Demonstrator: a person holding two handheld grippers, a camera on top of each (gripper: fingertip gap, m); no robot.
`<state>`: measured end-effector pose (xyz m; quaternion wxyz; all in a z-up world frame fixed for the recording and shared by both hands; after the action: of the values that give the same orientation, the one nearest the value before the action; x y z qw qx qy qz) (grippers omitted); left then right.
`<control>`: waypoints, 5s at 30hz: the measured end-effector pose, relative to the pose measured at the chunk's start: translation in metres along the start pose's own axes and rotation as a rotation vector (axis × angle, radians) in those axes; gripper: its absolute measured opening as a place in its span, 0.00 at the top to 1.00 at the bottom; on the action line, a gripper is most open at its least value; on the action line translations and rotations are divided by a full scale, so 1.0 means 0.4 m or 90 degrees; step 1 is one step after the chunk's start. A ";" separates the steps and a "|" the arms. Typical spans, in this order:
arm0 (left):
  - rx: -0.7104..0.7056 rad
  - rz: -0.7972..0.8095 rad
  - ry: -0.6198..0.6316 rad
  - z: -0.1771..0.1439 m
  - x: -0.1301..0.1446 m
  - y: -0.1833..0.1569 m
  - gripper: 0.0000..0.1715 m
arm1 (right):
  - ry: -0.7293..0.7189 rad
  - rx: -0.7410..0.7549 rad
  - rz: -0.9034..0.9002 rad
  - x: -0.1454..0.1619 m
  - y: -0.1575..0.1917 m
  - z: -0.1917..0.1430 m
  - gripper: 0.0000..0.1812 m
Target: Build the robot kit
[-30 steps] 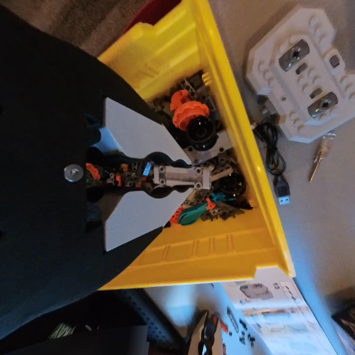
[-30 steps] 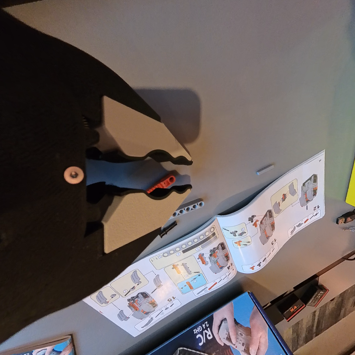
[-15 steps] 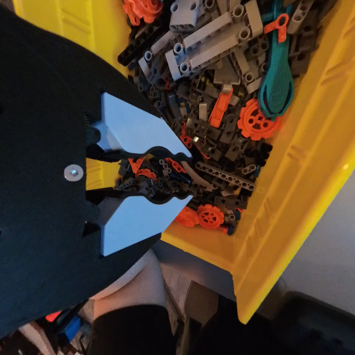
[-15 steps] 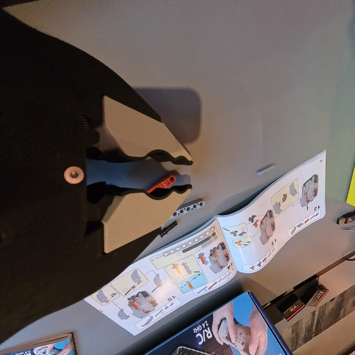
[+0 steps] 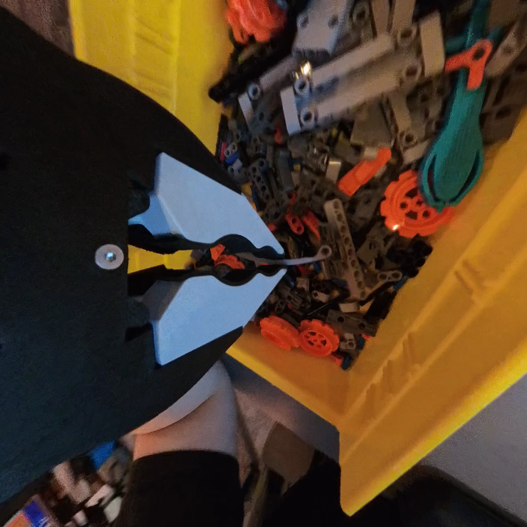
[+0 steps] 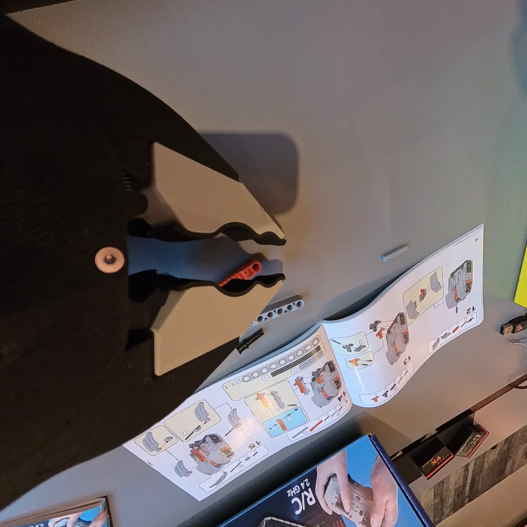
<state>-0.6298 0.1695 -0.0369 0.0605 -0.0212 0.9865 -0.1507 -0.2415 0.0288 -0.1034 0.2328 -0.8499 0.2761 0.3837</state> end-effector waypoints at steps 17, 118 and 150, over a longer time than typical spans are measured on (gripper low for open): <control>-0.156 -0.234 -0.053 -0.070 -0.015 0.064 0.76 | -0.001 -0.002 0.004 0.000 -0.001 0.000 0.90; -0.202 -0.306 0.103 0.022 -0.075 0.100 0.62 | -0.004 -0.012 0.013 0.000 -0.001 0.000 0.91; -0.157 -0.379 0.180 0.084 -0.084 0.043 0.42 | -0.004 -0.013 0.011 0.001 -0.002 0.000 0.91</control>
<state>-0.5927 0.1780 -0.0699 -0.1265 -0.2939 0.9465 -0.0426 -0.2408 0.0293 -0.1034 0.2219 -0.8484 0.2789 0.3914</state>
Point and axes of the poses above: each gripper's, where its closed fingertips meet, z out along the fingers, x out of its underside, y = z × x across the jaws, the point moved 9 cm from there along -z, back along the fingers, and after that the axes turned 11 degrees about z, right-handed, at the moved point
